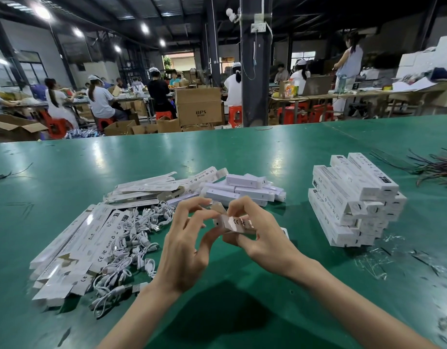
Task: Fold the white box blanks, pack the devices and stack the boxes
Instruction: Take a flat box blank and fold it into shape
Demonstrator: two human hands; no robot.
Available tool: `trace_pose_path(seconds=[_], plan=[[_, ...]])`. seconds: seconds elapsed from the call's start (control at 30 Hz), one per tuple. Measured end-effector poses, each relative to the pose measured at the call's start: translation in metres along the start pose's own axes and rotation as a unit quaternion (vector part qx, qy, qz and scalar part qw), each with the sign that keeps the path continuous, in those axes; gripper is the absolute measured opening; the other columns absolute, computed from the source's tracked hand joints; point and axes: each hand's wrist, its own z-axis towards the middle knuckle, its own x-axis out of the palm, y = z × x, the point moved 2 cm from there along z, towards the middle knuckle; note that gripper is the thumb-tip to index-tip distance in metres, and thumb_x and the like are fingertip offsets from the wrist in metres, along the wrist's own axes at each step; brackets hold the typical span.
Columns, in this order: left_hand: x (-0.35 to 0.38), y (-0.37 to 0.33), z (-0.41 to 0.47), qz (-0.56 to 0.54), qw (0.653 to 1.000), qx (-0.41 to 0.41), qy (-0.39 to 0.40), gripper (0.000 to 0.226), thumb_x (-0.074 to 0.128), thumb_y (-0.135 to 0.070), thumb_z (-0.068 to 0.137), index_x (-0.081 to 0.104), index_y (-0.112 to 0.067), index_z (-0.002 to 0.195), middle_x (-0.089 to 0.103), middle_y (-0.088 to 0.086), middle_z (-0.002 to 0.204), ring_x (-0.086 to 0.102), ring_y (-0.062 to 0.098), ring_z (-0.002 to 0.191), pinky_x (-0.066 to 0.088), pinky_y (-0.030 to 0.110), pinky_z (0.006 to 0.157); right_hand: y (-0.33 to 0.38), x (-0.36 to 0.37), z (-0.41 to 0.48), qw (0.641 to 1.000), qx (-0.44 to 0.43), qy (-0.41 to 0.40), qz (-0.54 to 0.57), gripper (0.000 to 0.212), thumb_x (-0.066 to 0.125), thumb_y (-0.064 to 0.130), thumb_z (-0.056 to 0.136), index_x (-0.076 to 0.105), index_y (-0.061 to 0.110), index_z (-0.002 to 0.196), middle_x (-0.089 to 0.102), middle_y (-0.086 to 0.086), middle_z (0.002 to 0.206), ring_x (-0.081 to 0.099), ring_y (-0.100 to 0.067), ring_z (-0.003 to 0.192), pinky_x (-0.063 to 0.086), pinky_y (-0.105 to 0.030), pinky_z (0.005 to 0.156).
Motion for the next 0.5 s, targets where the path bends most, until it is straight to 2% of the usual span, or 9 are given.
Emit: trace_pose_path(seconds=[0.1,0.2,0.33,0.5], plan=[[0.0015,-0.0019,0.0013,-0.027,1.000,0.015,0.007,0.013,0.058,-0.010,0.090,0.062,-0.004,0.100,0.053,0.001,0.115,0.052,0.006,0.113,0.052,0.023,0.080,0.0015,0.0009,-0.0006,1.000,-0.007,0.006,0.019,0.025,0.068,0.017,0.085,0.048,0.029,0.096,0.055,0.018,0.087,0.050,-0.008,0.075,0.047,-0.029,0.070],[0.0029,-0.0029,0.0007,-0.043,0.999,0.010,0.014,0.013,0.058,0.001,0.087,0.059,0.001,0.099,0.056,0.001,0.114,0.055,0.000,0.108,0.051,0.016,0.083,0.0020,0.0002,-0.0018,0.999,-0.009,-0.003,0.033,0.018,0.065,0.019,0.088,0.053,0.024,0.101,0.059,0.019,0.090,0.056,-0.006,0.079,0.045,-0.018,0.073],[0.0018,-0.0060,0.0026,-0.058,0.998,0.006,0.004,0.014,0.058,-0.006,0.089,0.061,0.004,0.098,0.056,0.001,0.111,0.056,-0.001,0.105,0.051,0.013,0.081,0.0045,-0.0005,-0.0038,0.997,-0.034,-0.056,-0.033,0.014,0.062,0.025,0.089,0.061,0.021,0.102,0.064,0.008,0.096,0.060,-0.012,0.090,0.051,-0.032,0.080],[0.0009,-0.0084,0.0031,-0.064,0.998,0.009,-0.013,0.014,0.061,-0.009,0.089,0.063,0.003,0.097,0.056,-0.004,0.110,0.058,0.002,0.104,0.052,0.015,0.082,0.0051,0.0040,-0.0055,0.992,-0.051,-0.096,-0.066,0.014,0.056,0.019,0.092,0.064,0.012,0.101,0.067,0.003,0.095,0.061,-0.014,0.088,0.050,-0.035,0.079]])
